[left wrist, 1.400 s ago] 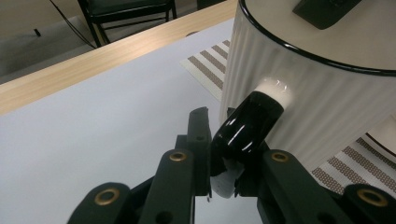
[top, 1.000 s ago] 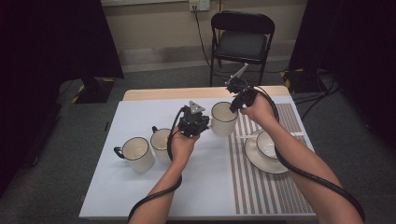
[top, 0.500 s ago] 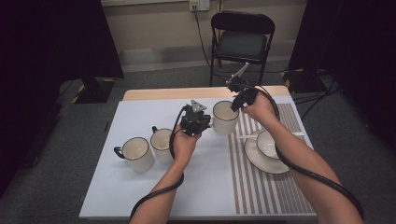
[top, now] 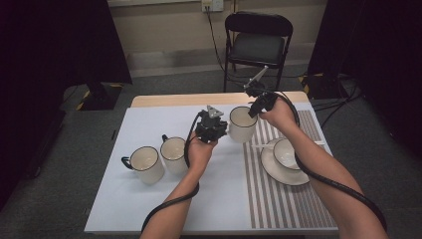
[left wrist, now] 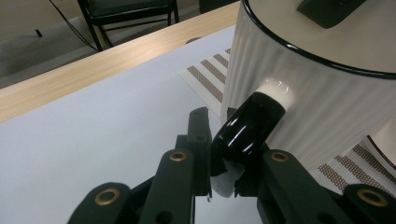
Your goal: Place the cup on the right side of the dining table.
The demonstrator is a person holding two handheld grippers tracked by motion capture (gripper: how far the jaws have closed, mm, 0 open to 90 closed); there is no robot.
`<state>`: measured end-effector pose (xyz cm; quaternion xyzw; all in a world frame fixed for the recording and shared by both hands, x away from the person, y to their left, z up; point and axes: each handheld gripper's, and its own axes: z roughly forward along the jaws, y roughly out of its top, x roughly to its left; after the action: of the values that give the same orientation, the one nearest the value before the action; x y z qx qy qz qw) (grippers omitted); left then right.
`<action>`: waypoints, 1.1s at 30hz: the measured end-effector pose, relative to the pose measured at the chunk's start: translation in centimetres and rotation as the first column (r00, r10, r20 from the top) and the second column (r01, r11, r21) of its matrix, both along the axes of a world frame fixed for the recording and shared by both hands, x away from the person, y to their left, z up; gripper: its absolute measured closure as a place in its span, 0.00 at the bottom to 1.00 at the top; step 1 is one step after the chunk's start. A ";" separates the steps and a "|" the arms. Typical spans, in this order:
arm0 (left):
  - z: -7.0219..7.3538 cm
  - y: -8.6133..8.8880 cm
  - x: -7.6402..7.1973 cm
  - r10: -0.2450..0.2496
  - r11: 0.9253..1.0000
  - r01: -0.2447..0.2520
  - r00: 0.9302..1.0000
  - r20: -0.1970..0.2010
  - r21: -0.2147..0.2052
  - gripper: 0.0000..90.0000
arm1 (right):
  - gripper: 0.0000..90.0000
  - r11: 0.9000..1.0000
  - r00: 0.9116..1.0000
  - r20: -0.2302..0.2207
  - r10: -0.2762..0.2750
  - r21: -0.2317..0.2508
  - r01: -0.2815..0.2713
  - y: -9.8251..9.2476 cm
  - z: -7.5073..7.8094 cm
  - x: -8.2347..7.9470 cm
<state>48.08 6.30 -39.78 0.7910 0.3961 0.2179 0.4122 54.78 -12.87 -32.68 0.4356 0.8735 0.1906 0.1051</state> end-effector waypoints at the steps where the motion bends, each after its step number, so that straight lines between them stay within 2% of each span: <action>1: 0.0 0.0 0.1 -0.003 1.000 0.003 1.000 0.001 0.002 0.89 | 0.93 1.000 1.000 -0.002 0.000 0.001 0.000 0.0 0.0 0.0; 33: -0.7 -2.1 1.4 -0.007 1.000 0.007 1.000 -0.004 0.004 0.89 | 0.92 0.999 0.999 0.007 -0.034 -0.013 0.034 -1.8 -0.6 1.0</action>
<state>49.47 4.24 -40.47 0.7937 0.3938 0.2157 0.4103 55.79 -14.66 -33.29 0.4489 0.8668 0.1846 0.1141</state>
